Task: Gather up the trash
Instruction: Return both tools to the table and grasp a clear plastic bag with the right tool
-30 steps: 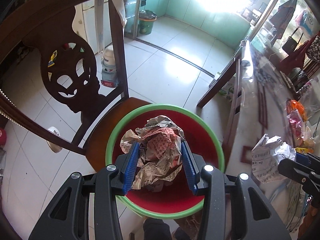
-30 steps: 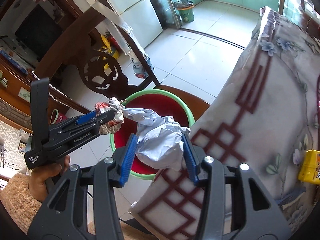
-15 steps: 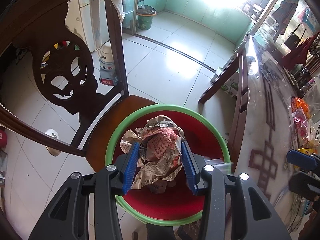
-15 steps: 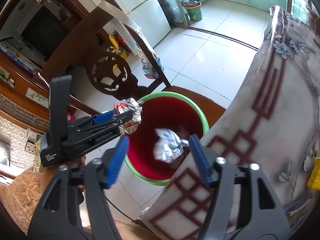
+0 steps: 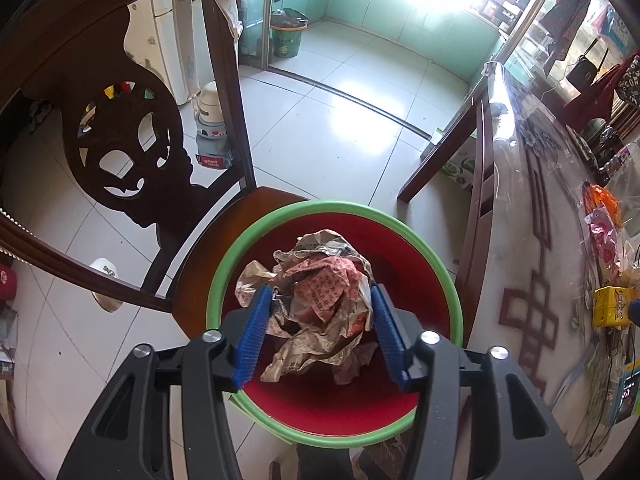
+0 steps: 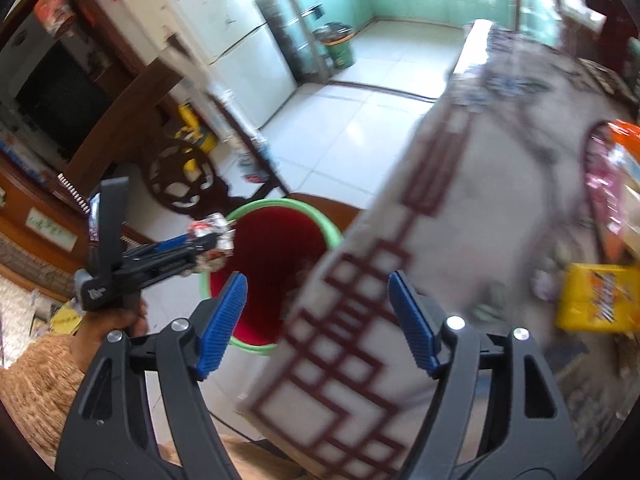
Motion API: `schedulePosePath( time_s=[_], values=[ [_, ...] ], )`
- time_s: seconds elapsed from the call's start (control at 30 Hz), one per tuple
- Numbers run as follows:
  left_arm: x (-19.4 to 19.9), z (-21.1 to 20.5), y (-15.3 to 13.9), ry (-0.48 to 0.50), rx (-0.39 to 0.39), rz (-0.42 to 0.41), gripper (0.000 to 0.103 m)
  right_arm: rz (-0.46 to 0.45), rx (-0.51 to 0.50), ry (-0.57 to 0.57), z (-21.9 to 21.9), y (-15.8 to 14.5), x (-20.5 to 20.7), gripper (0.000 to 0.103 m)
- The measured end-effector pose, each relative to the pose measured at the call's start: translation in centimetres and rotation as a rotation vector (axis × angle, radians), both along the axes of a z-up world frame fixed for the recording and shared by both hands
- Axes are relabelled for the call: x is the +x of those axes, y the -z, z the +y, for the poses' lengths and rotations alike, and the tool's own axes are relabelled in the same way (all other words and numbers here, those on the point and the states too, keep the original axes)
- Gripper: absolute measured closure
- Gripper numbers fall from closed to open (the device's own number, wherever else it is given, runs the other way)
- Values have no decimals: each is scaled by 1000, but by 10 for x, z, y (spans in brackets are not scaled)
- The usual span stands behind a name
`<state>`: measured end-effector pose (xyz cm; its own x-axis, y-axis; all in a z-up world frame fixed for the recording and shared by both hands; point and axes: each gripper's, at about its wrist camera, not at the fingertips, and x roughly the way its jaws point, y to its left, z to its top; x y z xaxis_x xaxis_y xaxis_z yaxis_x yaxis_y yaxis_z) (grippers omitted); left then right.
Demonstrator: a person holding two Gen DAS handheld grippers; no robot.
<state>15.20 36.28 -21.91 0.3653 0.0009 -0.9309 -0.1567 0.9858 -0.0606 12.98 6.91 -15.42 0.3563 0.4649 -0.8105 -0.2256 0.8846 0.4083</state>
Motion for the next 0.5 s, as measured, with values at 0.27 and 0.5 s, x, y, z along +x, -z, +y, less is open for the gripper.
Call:
schedulePosePath(
  time_s=[0.27,0.5],
  values=[
    [-4,-20,-7,31,-29,-18,42,33,-55,209,-88,11,-35,26],
    [-7,-72,-21,124,-92,-48,41,59,-171,385,-184,16,-80,21]
  ],
)
